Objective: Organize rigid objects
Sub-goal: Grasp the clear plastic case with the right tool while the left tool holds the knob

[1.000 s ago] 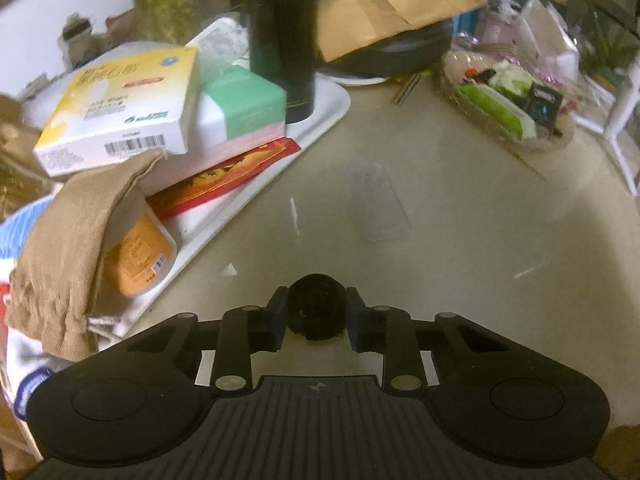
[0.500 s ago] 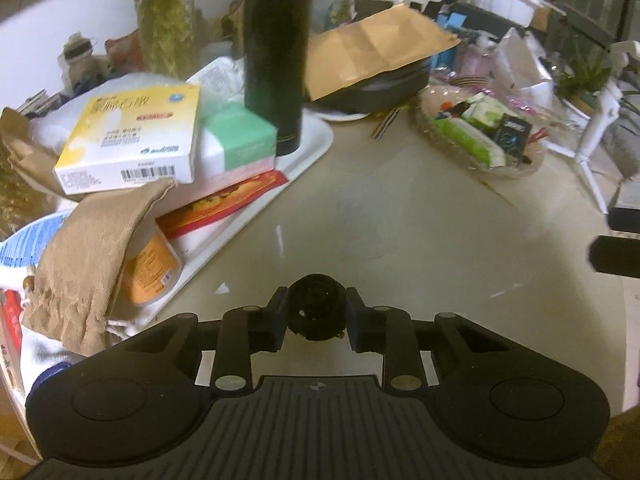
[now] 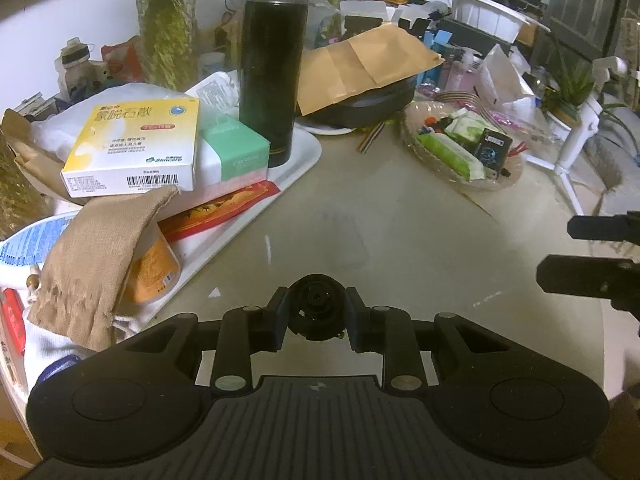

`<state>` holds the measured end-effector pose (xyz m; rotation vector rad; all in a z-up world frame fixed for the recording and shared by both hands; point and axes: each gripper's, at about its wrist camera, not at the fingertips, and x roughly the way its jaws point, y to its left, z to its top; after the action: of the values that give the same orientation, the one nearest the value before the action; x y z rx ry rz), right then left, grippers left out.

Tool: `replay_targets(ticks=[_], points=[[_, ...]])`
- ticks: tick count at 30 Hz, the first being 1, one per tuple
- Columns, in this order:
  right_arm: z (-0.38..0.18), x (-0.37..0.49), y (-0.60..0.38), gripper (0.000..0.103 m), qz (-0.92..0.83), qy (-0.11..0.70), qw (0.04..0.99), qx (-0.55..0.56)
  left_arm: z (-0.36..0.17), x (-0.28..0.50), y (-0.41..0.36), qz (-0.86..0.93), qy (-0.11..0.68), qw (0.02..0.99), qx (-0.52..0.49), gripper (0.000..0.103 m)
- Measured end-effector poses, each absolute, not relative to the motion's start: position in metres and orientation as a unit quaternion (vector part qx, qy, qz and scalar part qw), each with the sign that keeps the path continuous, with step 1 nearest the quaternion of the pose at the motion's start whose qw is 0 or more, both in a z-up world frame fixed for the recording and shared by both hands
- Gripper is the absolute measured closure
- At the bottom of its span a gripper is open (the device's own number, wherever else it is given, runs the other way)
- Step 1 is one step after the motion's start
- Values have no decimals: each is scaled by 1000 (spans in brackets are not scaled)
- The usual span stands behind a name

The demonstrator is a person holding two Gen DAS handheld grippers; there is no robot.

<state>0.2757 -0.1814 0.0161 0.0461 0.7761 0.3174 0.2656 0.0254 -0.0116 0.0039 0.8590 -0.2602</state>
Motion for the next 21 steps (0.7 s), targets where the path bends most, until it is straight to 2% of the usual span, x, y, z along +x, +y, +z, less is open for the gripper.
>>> replay_targets(ticks=[13, 21], points=[[22, 317, -146, 0, 154, 432, 888, -28, 0, 264, 43, -112, 401, 909, -21, 75], [1, 347, -117, 0, 168, 454, 873, -53, 7, 264, 57, -105, 394, 912, -42, 75]])
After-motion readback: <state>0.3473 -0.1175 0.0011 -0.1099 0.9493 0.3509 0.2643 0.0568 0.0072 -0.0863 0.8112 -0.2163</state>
